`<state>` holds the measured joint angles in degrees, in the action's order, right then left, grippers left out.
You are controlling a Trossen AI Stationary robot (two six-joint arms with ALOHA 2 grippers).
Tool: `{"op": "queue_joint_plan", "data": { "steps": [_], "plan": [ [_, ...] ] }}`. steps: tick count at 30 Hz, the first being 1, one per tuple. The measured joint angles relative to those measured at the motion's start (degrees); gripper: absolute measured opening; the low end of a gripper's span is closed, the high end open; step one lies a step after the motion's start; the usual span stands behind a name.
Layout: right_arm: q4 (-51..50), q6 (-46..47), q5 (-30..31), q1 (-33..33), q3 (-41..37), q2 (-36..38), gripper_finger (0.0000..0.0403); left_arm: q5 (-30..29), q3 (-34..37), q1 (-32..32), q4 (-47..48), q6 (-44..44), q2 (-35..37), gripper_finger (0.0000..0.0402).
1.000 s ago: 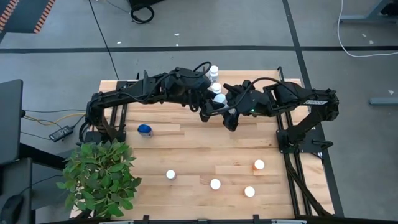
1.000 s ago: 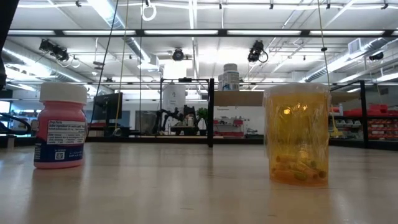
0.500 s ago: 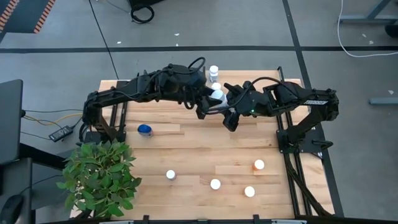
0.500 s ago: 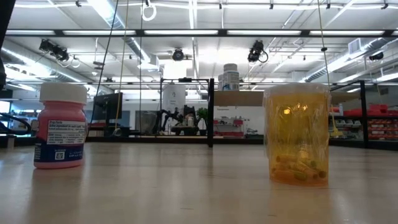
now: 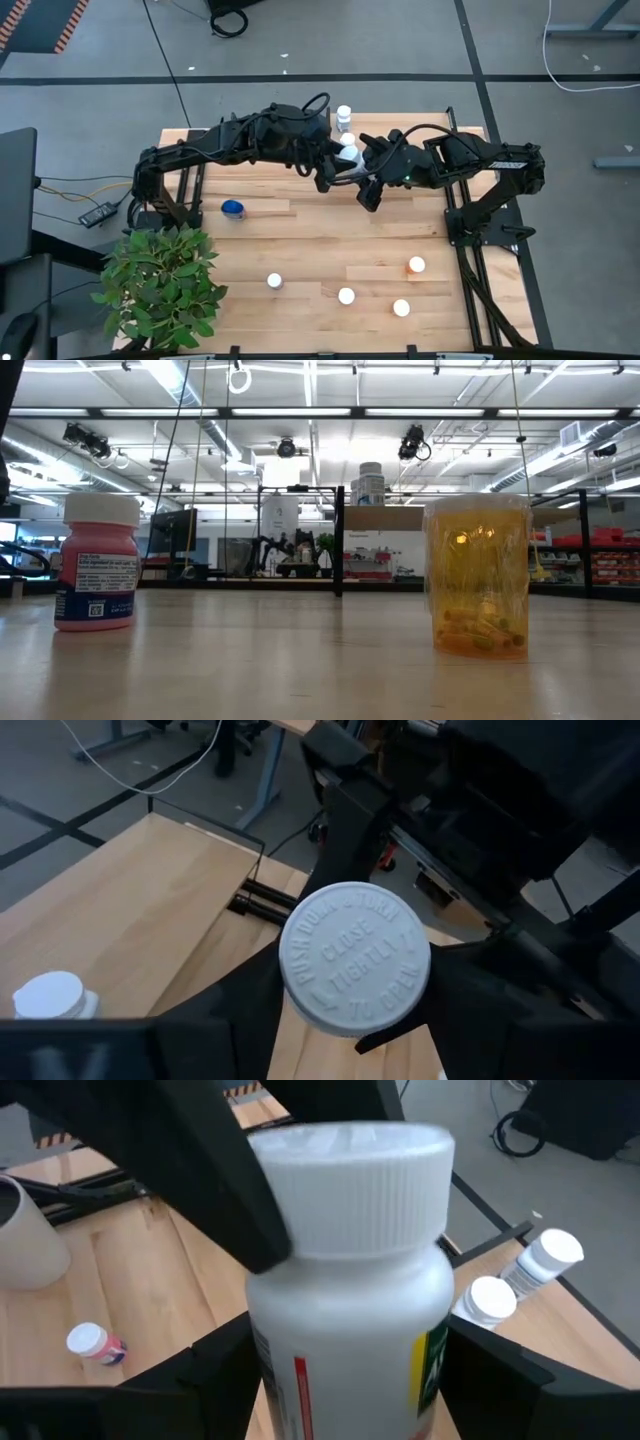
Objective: Pick and place medicine bottles onto shelf by color
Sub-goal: Put the white green medicine bottle on the shelf
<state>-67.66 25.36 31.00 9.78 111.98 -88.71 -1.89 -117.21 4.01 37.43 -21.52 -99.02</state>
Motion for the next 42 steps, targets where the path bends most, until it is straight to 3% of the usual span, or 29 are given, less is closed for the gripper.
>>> {"op": "queue_joint_plan", "data": {
  "steps": [5,15,26,30,35,42],
  "plan": [
    [0.9,-0.4,-0.1,0.0,0.0,0.0,0.0267,0.1,0.0,0.0,0.3,-0.1,0.0,0.0231],
    [0.9,-0.5,-0.4,0.0,0.0,0.0,0.0251,0.2,0.0,0.0,0.5,-0.3,0.0,0.0214],
    [0.4,0.4,2.8,0.0,0.1,0.2,0.025,0.4,0.2,0.8,1.6,0.4,0.6,0.0274],
    [-2.6,3.4,7.4,-0.2,0.1,0.2,0.0249,0.3,0.2,2.3,3.5,2.8,2.9,0.0281],
    [-4.1,8.5,10.1,-2.7,0.1,0.1,0.0249,0.2,0.2,4.2,4.9,4.6,6.6,0.0277],
    [2.3,7.9,11.5,-8.4,0.1,0.1,0.025,-0.9,0.1,5.1,5.4,4.9,10.2,0.0275]
  ]
}}
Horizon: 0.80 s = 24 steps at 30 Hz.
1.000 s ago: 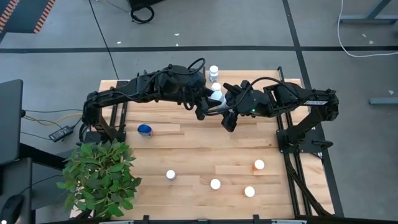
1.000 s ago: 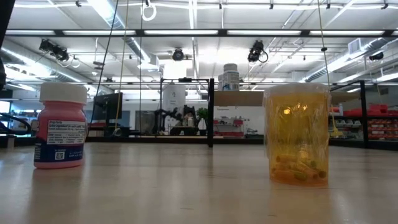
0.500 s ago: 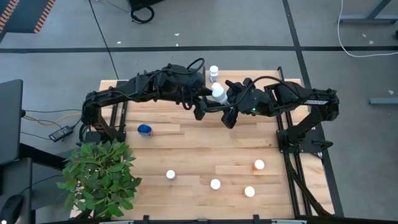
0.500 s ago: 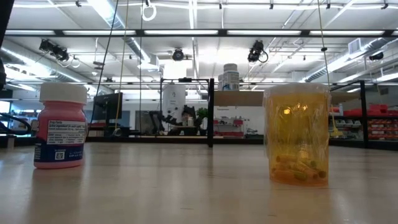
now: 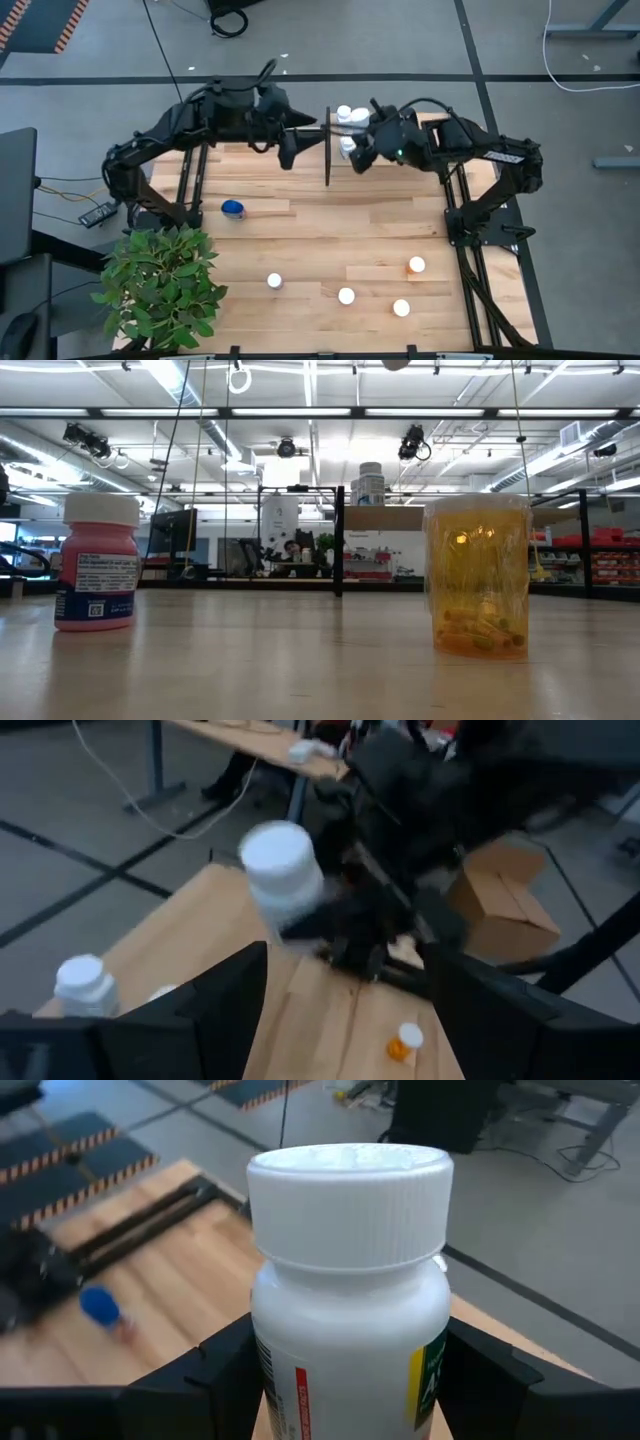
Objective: Pick and place medicine bottles onto shelf by color
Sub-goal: Put the white green medicine bottle on the shelf
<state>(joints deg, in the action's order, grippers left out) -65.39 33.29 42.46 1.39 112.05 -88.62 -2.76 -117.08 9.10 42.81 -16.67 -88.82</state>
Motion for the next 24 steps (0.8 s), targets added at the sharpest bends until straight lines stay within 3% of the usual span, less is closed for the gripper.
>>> {"op": "queue_joint_plan", "data": {
  "steps": [13,18,24],
  "plan": [
    [3.3,0.3,-4.9,-15.8,-1.3,-1.3,0.025,0.0,0.0,-0.7,2.9,4.1,3.0,0.0274],
    [7.2,-2.2,-9.1,-17.8,-7.3,-1.4,0.025,0.0,0.0,-0.7,8.5,7.0,3.7,0.0274],
    [20.9,-4.1,-11.4,-17.7,-19.5,2.3,0.025,0.1,0.0,-0.7,13.2,8.0,3.7,0.0274]
  ]
}}
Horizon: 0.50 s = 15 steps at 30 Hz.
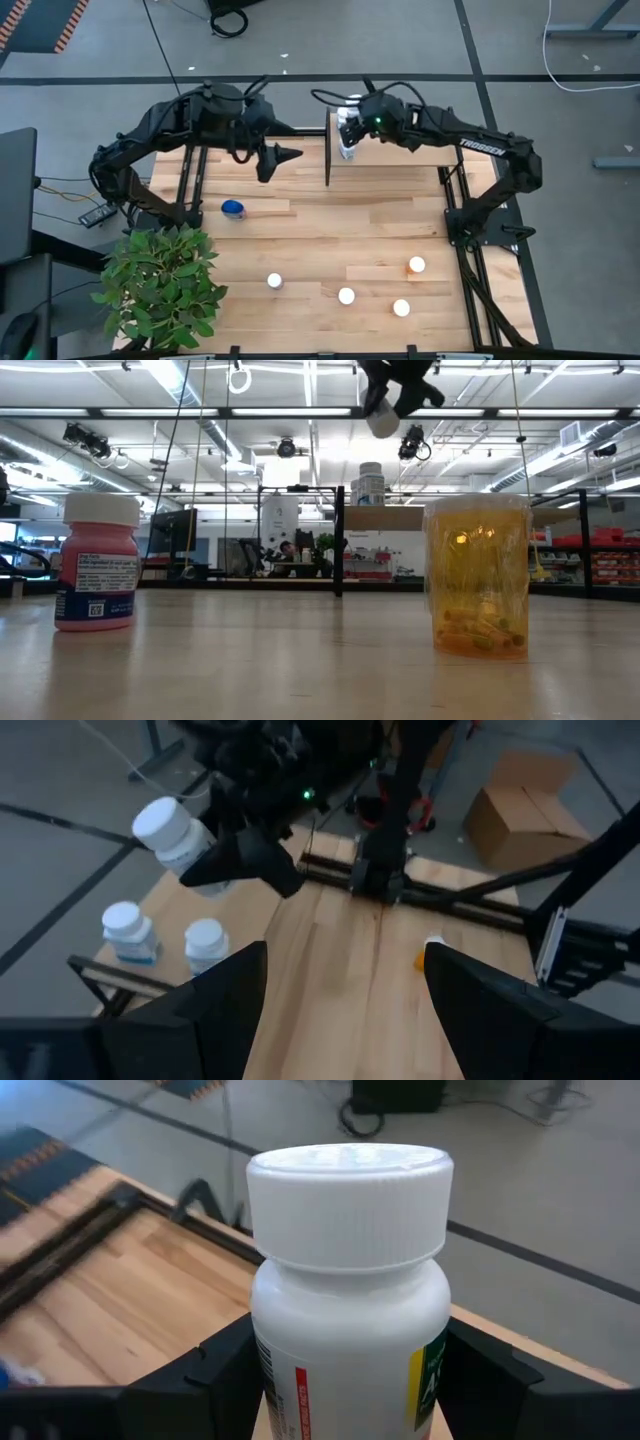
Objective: Pick and place medicine bottles onto shelf by color
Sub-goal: Put the white green medicine bottle on the shelf
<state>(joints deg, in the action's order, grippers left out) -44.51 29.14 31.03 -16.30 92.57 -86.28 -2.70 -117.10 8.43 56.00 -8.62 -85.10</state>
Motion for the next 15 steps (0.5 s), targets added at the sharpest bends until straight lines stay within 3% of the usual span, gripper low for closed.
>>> {"op": "queue_joint_plan", "data": {
  "steps": [9,15],
  "plan": [
    [21.5,-1.6,-2.5,-4.5,-21.7,12.2,0.0249,-1.9,0.0,0.1,1.3,-1.2,0.0,0.0274],
    [29.9,-4.2,-6.5,-6.7,-31.6,14.7,0.0249,-3.7,1.3,0.2,-1.9,-4.2,-0.1,0.0274]
  ]
}}
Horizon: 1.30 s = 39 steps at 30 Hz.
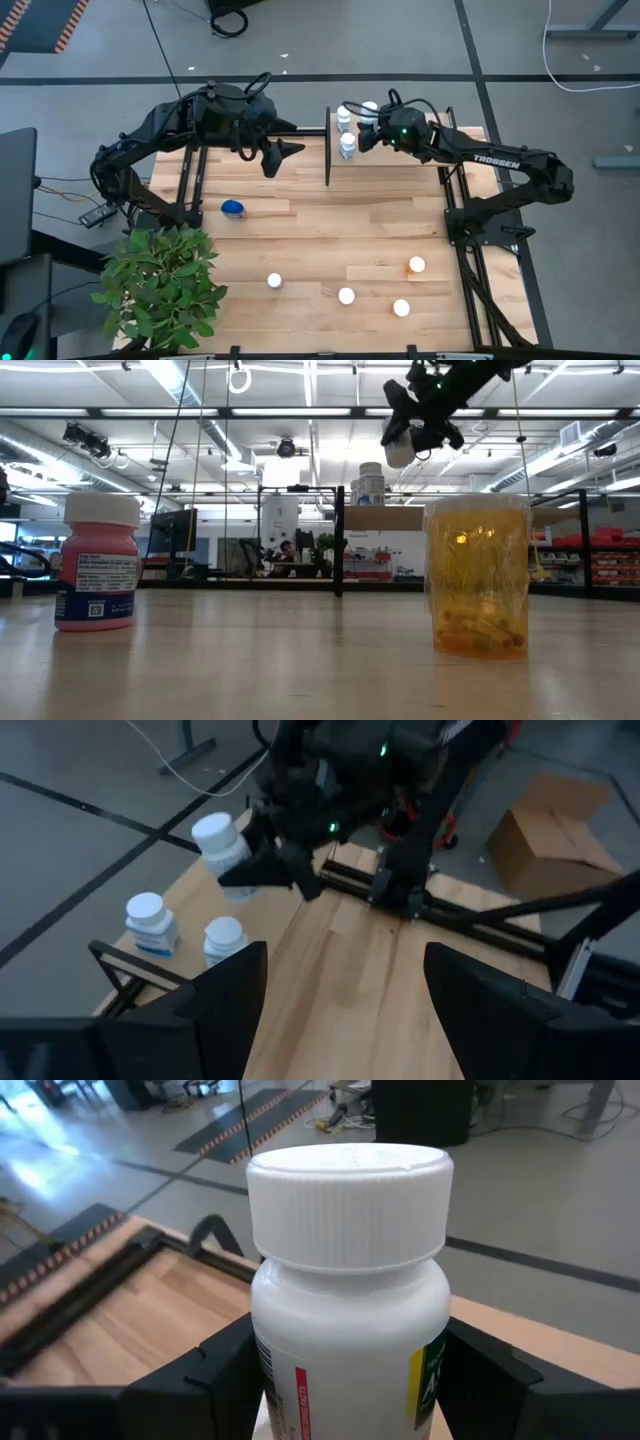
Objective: Pick and place medicine bottles onto shelf by color
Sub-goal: Put the white green medicine bottle on the shelf
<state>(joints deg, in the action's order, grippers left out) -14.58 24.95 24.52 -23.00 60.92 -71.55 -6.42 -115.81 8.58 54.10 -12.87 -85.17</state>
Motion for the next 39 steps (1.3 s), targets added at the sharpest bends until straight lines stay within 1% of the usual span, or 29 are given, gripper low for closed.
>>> {"op": "queue_joint_plan", "data": {
  "steps": [2,5,7,12,18,22,25,33,39],
  "plan": [
    [0.3,-2.9,0.6,-0.5,-0.6,0.0,0.0249,-0.3,0.0,0.0,-0.3,-1.4,0.0,0.0274],
    [1.4,-7.7,0.4,-2.0,-1.4,0.1,0.0249,-2.4,0.0,0.0,-0.4,-4.0,-0.3,0.0274],
    [2.2,-9.4,-1.6,-3.5,-2.4,0.1,0.0249,-3.8,0.0,0.0,-0.2,-5.2,-0.4,0.0273],
    [8.3,-9.7,-10.8,-7.5,-8.0,0.0,0.0249,-6.8,0.0,0.0,-0.3,-9.1,-0.3,0.0267],
    [18.1,-11.1,-14.6,-11.0,-12.1,0.0,0.0249,-7.9,0.0,-0.2,-0.3,-10.9,-0.3,0.0258],
    [20.1,-13.8,-17.0,-13.0,-13.6,0.0,0.0249,-9.2,0.0,-0.2,-0.3,-12.5,-0.3,0.0252],
    [22.6,-14.5,-19.7,-14.0,-16.1,0.0,0.0249,-10.1,0.0,-0.2,-0.3,-13.8,-0.3,0.0247],
    [31.1,-17.0,-20.3,-14.1,-20.0,-0.1,0.0249,-11.2,0.0,-0.2,-0.3,-16.5,-0.3,0.0237],
    [33.5,-19.2,-20.3,-14.1,-20.1,-3.9,0.0249,-11.6,0.0,-0.2,-0.3,-17.1,-0.3,0.0233]
  ]
}}
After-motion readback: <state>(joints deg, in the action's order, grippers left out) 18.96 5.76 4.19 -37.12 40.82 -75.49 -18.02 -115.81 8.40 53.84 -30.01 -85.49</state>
